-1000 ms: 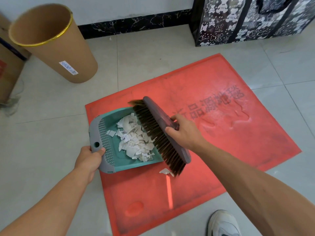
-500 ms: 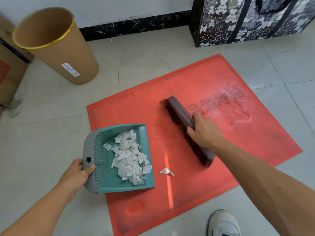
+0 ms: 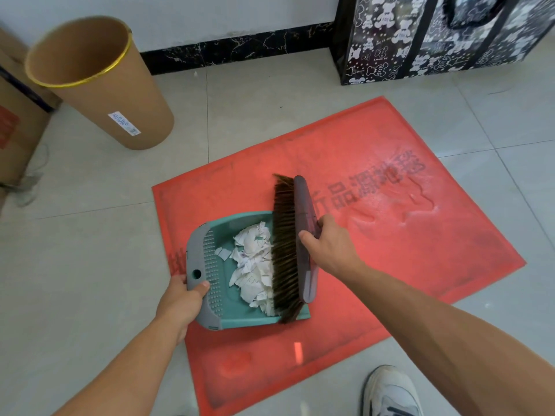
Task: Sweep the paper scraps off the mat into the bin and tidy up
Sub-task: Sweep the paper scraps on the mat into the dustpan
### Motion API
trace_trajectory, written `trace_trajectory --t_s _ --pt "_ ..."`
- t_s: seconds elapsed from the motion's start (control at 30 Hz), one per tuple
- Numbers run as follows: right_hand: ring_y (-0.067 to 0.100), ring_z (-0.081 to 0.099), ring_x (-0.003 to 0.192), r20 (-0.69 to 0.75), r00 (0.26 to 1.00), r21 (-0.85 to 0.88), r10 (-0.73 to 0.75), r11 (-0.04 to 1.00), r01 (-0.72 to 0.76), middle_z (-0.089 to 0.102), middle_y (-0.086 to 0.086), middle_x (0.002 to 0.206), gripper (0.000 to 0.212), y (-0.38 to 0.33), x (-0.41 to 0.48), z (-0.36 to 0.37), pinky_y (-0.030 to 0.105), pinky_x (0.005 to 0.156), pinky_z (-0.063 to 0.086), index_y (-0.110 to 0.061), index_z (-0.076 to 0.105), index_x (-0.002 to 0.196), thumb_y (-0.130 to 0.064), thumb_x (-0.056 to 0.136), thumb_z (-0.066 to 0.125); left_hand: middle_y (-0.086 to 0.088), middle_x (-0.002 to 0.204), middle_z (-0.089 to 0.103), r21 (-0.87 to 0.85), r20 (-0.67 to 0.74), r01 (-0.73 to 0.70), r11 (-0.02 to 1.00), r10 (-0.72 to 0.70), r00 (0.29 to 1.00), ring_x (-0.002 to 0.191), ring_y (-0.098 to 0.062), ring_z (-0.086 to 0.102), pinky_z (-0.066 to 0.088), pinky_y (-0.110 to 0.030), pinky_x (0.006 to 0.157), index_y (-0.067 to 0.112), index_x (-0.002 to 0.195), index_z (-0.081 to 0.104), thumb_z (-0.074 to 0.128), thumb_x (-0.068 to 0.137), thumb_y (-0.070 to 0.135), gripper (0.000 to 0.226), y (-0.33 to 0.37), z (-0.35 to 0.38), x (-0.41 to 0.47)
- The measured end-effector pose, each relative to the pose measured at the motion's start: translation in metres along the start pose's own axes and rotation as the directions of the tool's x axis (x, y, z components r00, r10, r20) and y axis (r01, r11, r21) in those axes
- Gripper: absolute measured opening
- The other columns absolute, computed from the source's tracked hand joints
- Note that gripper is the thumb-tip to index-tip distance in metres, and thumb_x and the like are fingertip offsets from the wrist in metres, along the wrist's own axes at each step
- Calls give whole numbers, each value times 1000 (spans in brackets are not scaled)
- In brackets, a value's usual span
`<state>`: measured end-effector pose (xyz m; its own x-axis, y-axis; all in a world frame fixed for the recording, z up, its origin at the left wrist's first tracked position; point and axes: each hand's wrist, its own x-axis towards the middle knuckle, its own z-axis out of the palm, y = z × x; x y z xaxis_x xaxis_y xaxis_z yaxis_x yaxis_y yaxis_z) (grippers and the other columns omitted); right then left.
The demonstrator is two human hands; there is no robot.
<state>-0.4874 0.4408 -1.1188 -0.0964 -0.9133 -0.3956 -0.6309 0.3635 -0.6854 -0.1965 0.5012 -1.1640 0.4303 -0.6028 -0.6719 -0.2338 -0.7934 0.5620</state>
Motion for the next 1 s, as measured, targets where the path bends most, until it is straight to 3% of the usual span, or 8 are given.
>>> trace_trajectory --t_s 0.1,0.23,0.47,0.63,0.87,1.0 --pt "28 50 77 -58 998 50 3 999 0 56 6 87 26 -7 7 -11 32 60 29 -9 47 101 -30 89 58 -6 113 63 24 -22 -14 1000 15 1000 102 -27 63 50 -46 95 17 121 49 66 92 20 33 1 -5 1" --pt "29 49 77 -169 985 -4 -15 1000 15 55 10 87 26 -8 25 -38 33 62 30 -7 47 100 -26 87 58 -6 112 63 19 -44 -6 1000 7 999 103 -29 63 51 -49 94 12 127 49 65 93 19 39 1 -15 6" --pt "32 44 71 -319 946 -284 -64 958 -31 49 13 82 22 8 40 -72 38 61 33 -9 41 101 -24 90 53 -5 113 69 -35 -51 35 999 -36 998 99 -28 67 53 -53 92 17 120 54 67 90 25 34 -11 -30 18" --pt "41 58 91 -232 968 -450 -96 893 -19 58 20 100 24 32 42 -58 41 64 37 -10 42 103 -24 89 55 -5 110 69 -41 -44 43 998 -45 998 96 -28 67 53 -52 90 18 118 55 66 91 24 30 -9 -27 16" --pt "39 59 93 22 965 -420 -260 874 245 57 19 104 29 17 6 -7 42 70 43 -11 42 104 -30 88 57 -6 111 68 -39 -37 33 999 -34 999 97 -28 67 54 -51 91 14 124 54 65 92 24 35 -6 -19 19" --pt "35 56 90 137 926 -358 -353 854 378 55 13 103 27 7 -21 19 36 66 34 -11 43 103 -31 90 55 -6 111 70 -27 -24 37 999 -37 999 95 -27 68 54 -51 90 14 124 56 66 91 26 36 -4 -18 20"
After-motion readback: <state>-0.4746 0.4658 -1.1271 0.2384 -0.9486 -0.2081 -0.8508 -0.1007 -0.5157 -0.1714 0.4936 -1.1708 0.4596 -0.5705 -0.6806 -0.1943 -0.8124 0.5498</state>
